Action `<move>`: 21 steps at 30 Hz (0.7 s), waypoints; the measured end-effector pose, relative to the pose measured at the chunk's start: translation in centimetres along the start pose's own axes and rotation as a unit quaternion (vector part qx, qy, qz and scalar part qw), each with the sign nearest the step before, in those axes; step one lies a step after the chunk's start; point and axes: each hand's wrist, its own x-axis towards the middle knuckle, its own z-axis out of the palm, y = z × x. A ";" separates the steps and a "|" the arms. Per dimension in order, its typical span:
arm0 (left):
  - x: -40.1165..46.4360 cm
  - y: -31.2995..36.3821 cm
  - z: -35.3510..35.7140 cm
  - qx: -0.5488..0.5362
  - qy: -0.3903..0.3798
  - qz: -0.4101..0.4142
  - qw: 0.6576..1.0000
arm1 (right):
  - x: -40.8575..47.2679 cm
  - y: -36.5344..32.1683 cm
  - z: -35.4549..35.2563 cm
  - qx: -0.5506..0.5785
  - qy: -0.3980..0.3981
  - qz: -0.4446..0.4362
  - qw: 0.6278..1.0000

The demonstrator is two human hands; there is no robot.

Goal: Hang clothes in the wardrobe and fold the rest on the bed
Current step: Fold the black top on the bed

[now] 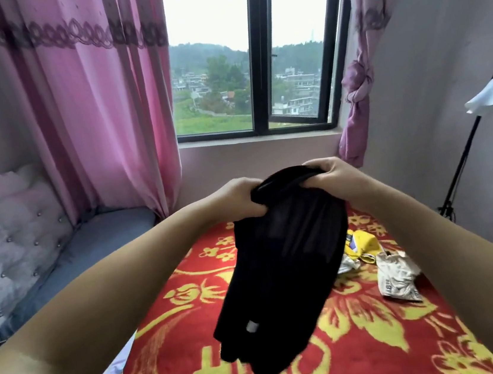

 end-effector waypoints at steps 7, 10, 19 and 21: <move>1.0 -1.3 -1.9 0.029 -0.065 -0.085 0.994 | 0.3 0.6 -2.6 -0.105 0.021 0.039 0.993; 1.3 -1.6 -3.1 -0.007 -0.054 -0.071 0.996 | -0.1 0.7 -3.9 -0.149 0.022 0.049 0.987; 1.1 -2.3 -2.2 -0.169 0.066 -0.044 0.982 | -1.7 -1.3 -4.6 0.110 -0.034 0.088 0.989; 1.1 -2.2 -0.8 -0.177 0.112 -0.040 0.977 | -1.3 -1.9 -3.8 0.206 -0.016 0.083 0.975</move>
